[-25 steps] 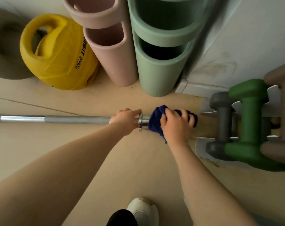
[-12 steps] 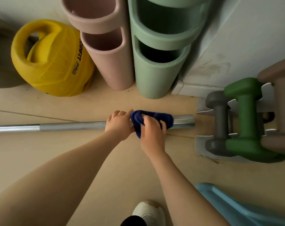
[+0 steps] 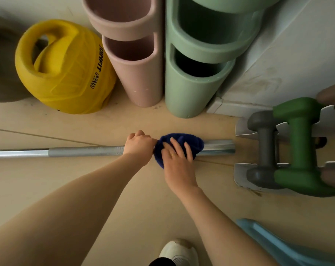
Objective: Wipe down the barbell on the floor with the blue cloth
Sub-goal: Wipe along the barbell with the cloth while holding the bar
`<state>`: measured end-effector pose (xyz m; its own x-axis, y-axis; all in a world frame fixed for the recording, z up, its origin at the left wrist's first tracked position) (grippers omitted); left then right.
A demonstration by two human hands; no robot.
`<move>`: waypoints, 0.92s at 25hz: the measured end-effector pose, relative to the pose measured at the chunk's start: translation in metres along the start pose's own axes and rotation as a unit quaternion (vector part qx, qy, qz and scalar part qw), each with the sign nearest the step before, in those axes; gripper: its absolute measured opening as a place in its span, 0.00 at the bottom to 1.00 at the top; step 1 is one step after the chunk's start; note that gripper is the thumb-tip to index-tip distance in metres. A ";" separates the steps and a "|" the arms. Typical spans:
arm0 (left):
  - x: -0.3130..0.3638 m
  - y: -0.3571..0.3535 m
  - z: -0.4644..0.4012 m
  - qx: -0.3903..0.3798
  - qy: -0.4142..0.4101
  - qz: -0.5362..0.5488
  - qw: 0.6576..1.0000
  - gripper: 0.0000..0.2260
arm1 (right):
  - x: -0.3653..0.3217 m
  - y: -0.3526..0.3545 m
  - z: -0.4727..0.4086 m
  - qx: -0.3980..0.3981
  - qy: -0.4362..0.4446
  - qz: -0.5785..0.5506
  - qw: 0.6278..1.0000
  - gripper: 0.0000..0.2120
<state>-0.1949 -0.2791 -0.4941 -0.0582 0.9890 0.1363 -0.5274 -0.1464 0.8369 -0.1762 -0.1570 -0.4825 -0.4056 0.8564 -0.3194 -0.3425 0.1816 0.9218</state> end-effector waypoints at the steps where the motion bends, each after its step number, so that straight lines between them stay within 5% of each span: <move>1: -0.002 -0.003 0.000 -0.004 -0.008 0.004 1.000 0.13 | 0.004 -0.003 0.002 0.000 0.036 0.014 0.999 0.07; 3: -0.002 -0.006 -0.001 -0.003 -0.003 0.001 1.000 0.13 | 0.010 0.003 -0.021 -0.037 0.018 -0.004 0.999 0.06; 7: 0.002 -0.006 -0.003 0.000 0.007 -0.019 1.000 0.10 | 0.017 0.011 -0.064 -0.079 -0.206 -0.120 0.968 0.11; 11: 0.008 -0.010 0.004 0.004 -0.014 -0.025 1.000 0.13 | 0.010 0.002 -0.009 -0.036 -0.023 -0.009 0.999 0.14; 13: 0.011 -0.014 0.009 0.014 -0.020 -0.024 0.999 0.14 | 0.017 0.002 -0.013 -0.090 -0.003 -0.027 0.996 0.13; 17: 0.012 -0.022 0.016 0.022 -0.020 -0.032 0.999 0.12 | 0.027 0.004 -0.057 -0.124 -0.243 -0.113 0.956 0.14; 21: 0.015 -0.026 0.018 0.033 -0.017 -0.027 0.999 0.11 | 0.018 -0.004 -0.013 -0.032 -0.013 0.005 0.999 0.11; 23: 0.017 -0.030 0.022 0.039 -0.010 -0.014 0.999 0.12 | 0.028 -0.007 -0.004 -0.019 0.031 0.014 0.999 0.14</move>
<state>-0.1616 -0.2585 -0.5049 -0.0273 0.9922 0.1214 -0.4609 -0.1203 0.8793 -0.1884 -0.1361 -0.4990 -0.4662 0.8297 -0.3071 -0.3608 0.1386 0.9223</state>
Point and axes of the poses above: each hand's wrist, its own z-axis away from the middle knuckle, its own y-axis out of the back of the hand, x = y × z, the point moved 3 cm from there along -z, towards the middle knuckle, and after that the axes turned 5 degrees about -y, right-handed, at the moved point
